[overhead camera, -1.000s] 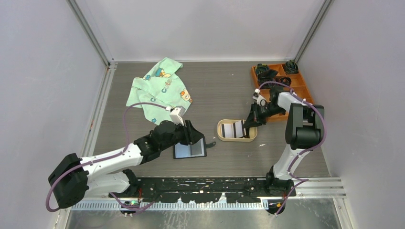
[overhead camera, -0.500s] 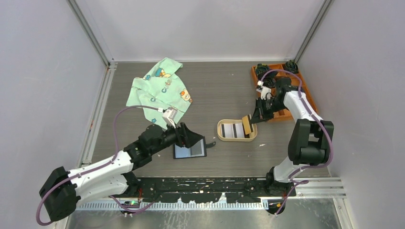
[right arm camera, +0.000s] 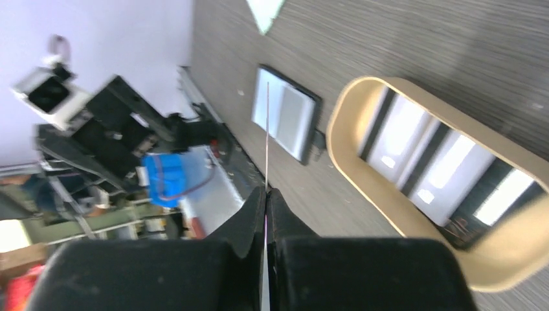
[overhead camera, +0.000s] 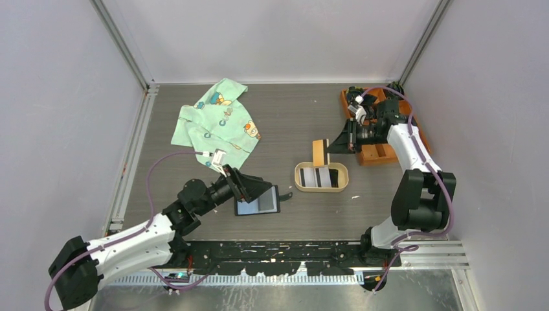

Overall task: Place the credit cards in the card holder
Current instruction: Pick up the credit card from the storage box.

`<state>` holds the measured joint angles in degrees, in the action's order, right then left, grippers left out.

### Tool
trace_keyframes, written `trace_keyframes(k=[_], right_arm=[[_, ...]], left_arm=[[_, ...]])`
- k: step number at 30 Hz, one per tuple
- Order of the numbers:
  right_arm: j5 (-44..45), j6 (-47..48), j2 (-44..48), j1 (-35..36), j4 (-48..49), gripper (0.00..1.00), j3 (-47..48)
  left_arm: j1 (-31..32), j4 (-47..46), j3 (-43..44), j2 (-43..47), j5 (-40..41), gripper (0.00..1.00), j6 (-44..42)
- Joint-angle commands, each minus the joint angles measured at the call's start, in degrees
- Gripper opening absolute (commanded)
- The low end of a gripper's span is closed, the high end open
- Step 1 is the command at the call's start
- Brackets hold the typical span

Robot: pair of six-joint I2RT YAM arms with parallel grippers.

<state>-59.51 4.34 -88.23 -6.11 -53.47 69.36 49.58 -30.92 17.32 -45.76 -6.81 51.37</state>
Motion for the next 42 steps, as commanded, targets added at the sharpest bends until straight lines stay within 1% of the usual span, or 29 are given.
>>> trace_keyframes(k=[1, 2, 3, 4, 5, 6, 11, 14, 18, 22, 26, 28, 29, 32, 35, 36, 37, 38, 39, 41, 42], right_arm=[[-14.33, -19.87, -1.48, 0.65, 15.24, 0.01, -3.47], [-16.03, -24.28, -1.51, 0.86, 19.57, 0.01, -5.13], [-17.42, -31.40, -1.43, 1.17, 24.99, 0.01, -6.78], [-18.28, -35.98, -1.28, 1.53, 29.69, 0.01, -8.18], [-18.59, -38.42, -1.02, 2.00, 32.46, 0.01, -9.10], [-19.00, -38.90, -0.71, 2.60, 33.20, 0.01, -9.46], [-20.56, -38.35, 0.65, 6.05, 33.11, 0.01, -9.52], [-21.18, -35.68, 0.75, 9.12, 30.93, 0.01, -8.94], [-21.77, -29.64, 0.43, 11.34, 25.94, 0.01, -7.69], [-22.31, -27.60, 0.21, 13.97, 25.31, 0.01, -7.71], [-21.92, -26.34, 0.08, 16.00, 25.11, 0.01, -7.84], [-21.45, -25.77, -0.10, 16.61, 24.92, 0.01, -7.91], [-21.30, -25.52, -0.17, 16.87, 24.82, 0.01, -7.93], [-20.68, -23.84, -0.36, 17.46, 23.42, 0.01, -7.61], [-19.62, -19.60, -0.13, 17.96, 19.18, 0.01, -6.47], [-18.96, -16.97, -0.11, 17.97, 16.67, 0.01, -5.87], [-17.80, -12.04, -0.05, 17.93, 13.03, 0.01, -4.46], [-16.04, -7.36, -0.16, 17.90, 8.64, 0.05, -3.05], [-14.03, -1.29, -0.27, 17.94, 3.48, 0.13, -1.40], [-9.74, 6.83, -0.66, 17.93, -3.12, 0.31, 1.22], [-8.25, 11.05, -0.83, 17.90, -6.16, 0.36, 2.47]], left_arm=[[-0.36, -6.57, 0.30, -2.23, 4.78, 0.76, 10.41], [-0.36, -7.52, 0.34, -3.36, 5.45, 0.75, 11.86], [-0.36, -8.71, 0.45, -4.91, 5.89, 0.74, 13.07], [-0.36, -9.74, 0.71, -6.21, 6.08, 0.73, 14.00], [-0.36, -10.72, 1.15, -7.68, 6.13, 0.73, 14.57], [-0.29, -11.67, 1.74, -9.22, 6.04, 0.72, 14.91], [-0.66, -14.96, 4.96, -16.92, 4.74, 0.71, 16.12], [-1.84, -18.41, 5.97, -21.12, 3.21, 0.69, 17.53], [-4.83, -27.19, 6.65, -26.96, -1.76, 0.63, 21.49], [-6.53, -36.01, 7.72, -33.18, -6.01, 0.58, 24.60], [-7.18, -42.34, 8.89, -38.59, -8.23, 0.57, 27.20], [-7.47, -45.98, 9.39, -41.23, -9.35, 0.55, 28.91], [-7.60, -48.56, 9.70, -42.60, -9.96, 0.52, 29.80], [-7.89, -51.06, 11.04, -45.77, -12.60, 0.34, 32.48], [-8.00, -51.09, 11.71, -47.20, -13.66, 0.03, 32.69], [-8.08, -51.09, 11.62, -47.11, -13.67, 0.00, 32.48], [-8.17, -51.09, 11.21, -46.71, -13.65, 0.00, 32.00], [-8.37, -51.04, 10.71, -46.25, -13.67, 0.00, 31.50], [-8.66, -50.96, 10.24, -45.60, -13.90, 0.00, 30.91], [-9.39, -50.16, 9.11, -44.16, -15.34, 0.00, 28.91], [-9.69, -49.30, 8.22, -43.20, -16.26, 0.00, 27.53]])
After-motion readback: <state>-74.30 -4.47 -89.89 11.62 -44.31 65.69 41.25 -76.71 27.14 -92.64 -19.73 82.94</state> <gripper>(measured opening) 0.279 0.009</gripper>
